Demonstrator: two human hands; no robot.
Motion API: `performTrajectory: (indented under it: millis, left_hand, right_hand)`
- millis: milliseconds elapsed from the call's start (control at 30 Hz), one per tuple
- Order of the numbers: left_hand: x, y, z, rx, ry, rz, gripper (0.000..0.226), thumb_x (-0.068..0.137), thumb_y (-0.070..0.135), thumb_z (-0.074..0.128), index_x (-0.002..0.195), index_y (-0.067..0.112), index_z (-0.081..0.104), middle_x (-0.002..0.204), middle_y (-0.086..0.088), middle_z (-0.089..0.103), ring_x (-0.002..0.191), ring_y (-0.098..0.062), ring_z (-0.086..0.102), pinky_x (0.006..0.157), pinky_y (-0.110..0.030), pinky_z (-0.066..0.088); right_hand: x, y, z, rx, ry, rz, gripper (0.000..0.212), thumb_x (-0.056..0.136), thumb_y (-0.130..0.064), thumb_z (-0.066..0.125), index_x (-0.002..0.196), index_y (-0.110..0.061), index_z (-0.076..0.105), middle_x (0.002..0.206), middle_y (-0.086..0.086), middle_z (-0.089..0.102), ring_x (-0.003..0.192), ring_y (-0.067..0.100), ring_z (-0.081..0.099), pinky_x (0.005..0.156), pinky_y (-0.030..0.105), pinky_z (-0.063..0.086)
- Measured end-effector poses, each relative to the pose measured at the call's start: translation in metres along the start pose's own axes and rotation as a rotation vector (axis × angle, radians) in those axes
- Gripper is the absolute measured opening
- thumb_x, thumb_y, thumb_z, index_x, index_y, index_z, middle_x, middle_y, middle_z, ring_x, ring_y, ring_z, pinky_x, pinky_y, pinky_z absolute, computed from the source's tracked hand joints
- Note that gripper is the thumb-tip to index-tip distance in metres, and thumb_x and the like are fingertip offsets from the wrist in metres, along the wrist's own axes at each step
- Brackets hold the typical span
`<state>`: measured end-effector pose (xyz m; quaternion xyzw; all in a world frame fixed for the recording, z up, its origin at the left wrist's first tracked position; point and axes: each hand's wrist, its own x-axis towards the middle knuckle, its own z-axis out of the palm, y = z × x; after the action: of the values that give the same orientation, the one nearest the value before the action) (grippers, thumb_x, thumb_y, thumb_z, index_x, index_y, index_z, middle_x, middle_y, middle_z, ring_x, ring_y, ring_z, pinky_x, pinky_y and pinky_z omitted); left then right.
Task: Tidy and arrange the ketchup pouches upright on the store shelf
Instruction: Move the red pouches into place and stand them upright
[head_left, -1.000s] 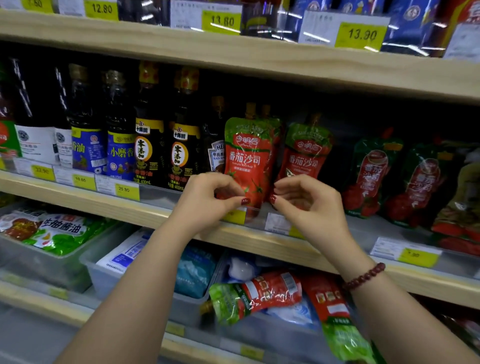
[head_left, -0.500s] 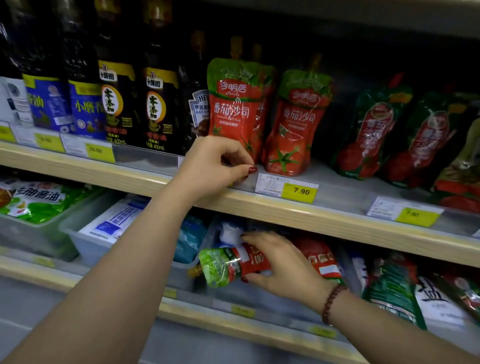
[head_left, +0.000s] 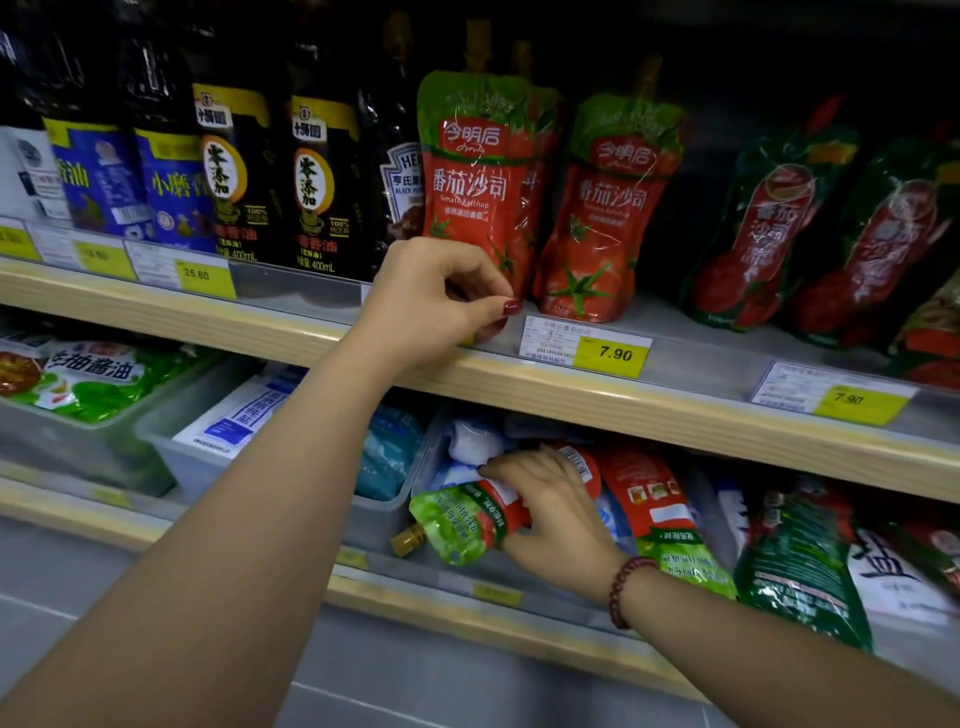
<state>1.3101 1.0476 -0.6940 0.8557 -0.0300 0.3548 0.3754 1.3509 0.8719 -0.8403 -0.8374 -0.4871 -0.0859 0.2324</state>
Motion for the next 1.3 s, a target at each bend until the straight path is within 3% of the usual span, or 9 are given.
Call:
performTrajectory:
  millis: [200,433,567,667,733,833,1033,1167,1300]
  left_hand:
    - [0.003,0.008,-0.01,-0.069,0.101,-0.021,0.009,0.073,0.011,0.076,0.073,0.019,0.071,0.072,0.009,0.068,0.066,-0.002,0.064,0.065,-0.015,0.051]
    - [0.003,0.018,-0.018,-0.125,0.108,-0.048,0.006,0.075,0.01,0.075,0.077,0.015,0.072,0.075,-0.001,0.07,0.072,-0.016,0.068,0.07,-0.027,0.057]
    - [0.003,0.024,-0.019,-0.287,0.073,-0.103,0.009,0.076,0.006,0.073,0.076,0.014,0.071,0.076,0.0,0.069,0.068,-0.007,0.064,0.065,-0.017,0.054]
    - [0.002,0.028,-0.02,-0.395,0.047,-0.121,0.011,0.078,0.008,0.071,0.076,0.018,0.071,0.076,-0.003,0.069,0.071,-0.012,0.063,0.065,-0.025,0.056]
    - [0.003,0.029,-0.02,-0.408,0.043,-0.116,0.01,0.078,0.01,0.07,0.076,0.02,0.072,0.077,-0.006,0.07,0.074,-0.018,0.062,0.069,-0.033,0.056]
    - [0.004,0.031,-0.018,-0.422,0.039,-0.114,0.006,0.08,0.015,0.067,0.077,0.017,0.073,0.077,-0.01,0.071,0.076,-0.021,0.064,0.07,-0.036,0.056]
    - [0.007,0.045,-0.016,-0.554,-0.18,-0.146,0.027,0.062,0.042,0.07,0.079,0.022,0.075,0.079,-0.004,0.074,0.072,-0.016,0.069,0.063,-0.026,0.057]
    - [0.009,0.048,-0.003,-0.448,-0.417,-0.135,0.044,0.056,0.035,0.086,0.096,0.03,0.07,0.094,0.0,0.073,0.087,-0.017,0.069,0.078,-0.026,0.056]
    - [0.01,0.05,0.009,-0.494,-0.482,-0.178,0.05,0.058,0.026,0.087,0.103,0.027,0.066,0.101,0.0,0.073,0.093,-0.017,0.069,0.08,-0.031,0.056]
  right_hand:
    - [-0.012,0.001,-0.02,0.066,-0.031,-0.173,0.052,0.067,-0.003,0.057,0.118,-0.009,0.063,0.121,0.006,0.064,0.119,0.021,0.055,0.108,0.04,0.033]
    - [-0.01,-0.014,-0.049,0.218,0.301,-0.265,0.035,0.075,-0.005,0.063,0.109,-0.007,0.067,0.109,0.001,0.069,0.102,0.013,0.065,0.087,0.029,0.052]
    - [-0.001,-0.039,-0.076,0.494,0.431,-0.076,0.015,0.079,-0.023,0.068,0.093,-0.024,0.071,0.087,-0.027,0.069,0.082,-0.005,0.064,0.072,0.014,0.05]
    - [0.008,-0.051,-0.098,0.729,0.514,0.125,0.007,0.072,-0.029,0.076,0.07,-0.024,0.072,0.07,-0.014,0.072,0.066,0.001,0.064,0.061,0.023,0.053]
    - [0.013,-0.054,-0.112,0.866,0.529,0.159,0.014,0.068,-0.03,0.074,0.07,-0.016,0.073,0.071,-0.004,0.074,0.066,0.008,0.067,0.059,0.028,0.055]
    - [0.022,-0.059,-0.132,1.017,0.56,0.154,0.004,0.072,-0.016,0.071,0.072,-0.016,0.075,0.073,-0.001,0.075,0.068,0.01,0.069,0.058,0.021,0.054]
    - [0.044,-0.052,-0.16,1.108,0.735,0.267,0.01,0.077,-0.002,0.068,0.072,-0.01,0.072,0.071,0.004,0.075,0.065,0.014,0.07,0.053,0.021,0.053]
    - [0.051,-0.048,-0.169,1.13,0.801,0.333,0.011,0.077,-0.005,0.07,0.069,-0.012,0.073,0.071,0.006,0.074,0.064,0.018,0.071,0.051,0.023,0.053]
    - [0.055,-0.047,-0.172,1.14,0.802,0.337,0.011,0.077,-0.008,0.07,0.07,-0.015,0.074,0.071,0.005,0.074,0.066,0.018,0.071,0.051,0.024,0.054]
